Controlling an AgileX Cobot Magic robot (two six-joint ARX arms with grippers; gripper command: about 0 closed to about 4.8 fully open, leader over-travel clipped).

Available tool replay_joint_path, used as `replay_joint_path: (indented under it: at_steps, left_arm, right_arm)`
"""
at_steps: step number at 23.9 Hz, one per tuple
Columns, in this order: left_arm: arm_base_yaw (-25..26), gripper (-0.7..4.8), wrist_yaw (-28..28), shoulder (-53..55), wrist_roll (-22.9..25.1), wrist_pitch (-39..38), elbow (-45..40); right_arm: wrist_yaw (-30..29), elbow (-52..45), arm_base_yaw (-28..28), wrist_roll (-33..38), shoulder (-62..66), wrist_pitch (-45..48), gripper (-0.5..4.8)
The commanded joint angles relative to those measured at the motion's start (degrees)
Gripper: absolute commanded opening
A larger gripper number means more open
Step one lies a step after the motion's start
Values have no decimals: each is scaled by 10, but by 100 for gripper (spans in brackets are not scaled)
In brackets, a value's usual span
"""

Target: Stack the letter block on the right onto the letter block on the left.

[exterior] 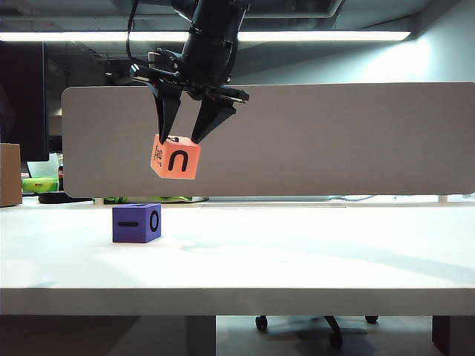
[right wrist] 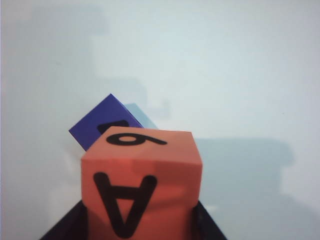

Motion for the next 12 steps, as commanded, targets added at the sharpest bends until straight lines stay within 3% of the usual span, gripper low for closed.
replay_joint_path:
  at_steps: [1,12]
  left_arm:
    - [-1,-5,2,0,1,7,4]
    - [-1,-5,-3,0,27,7,3]
  right_arm:
    - [-16,2,2,-4,-2,41,252]
    - [-35,2,16,-16,27,68,252]
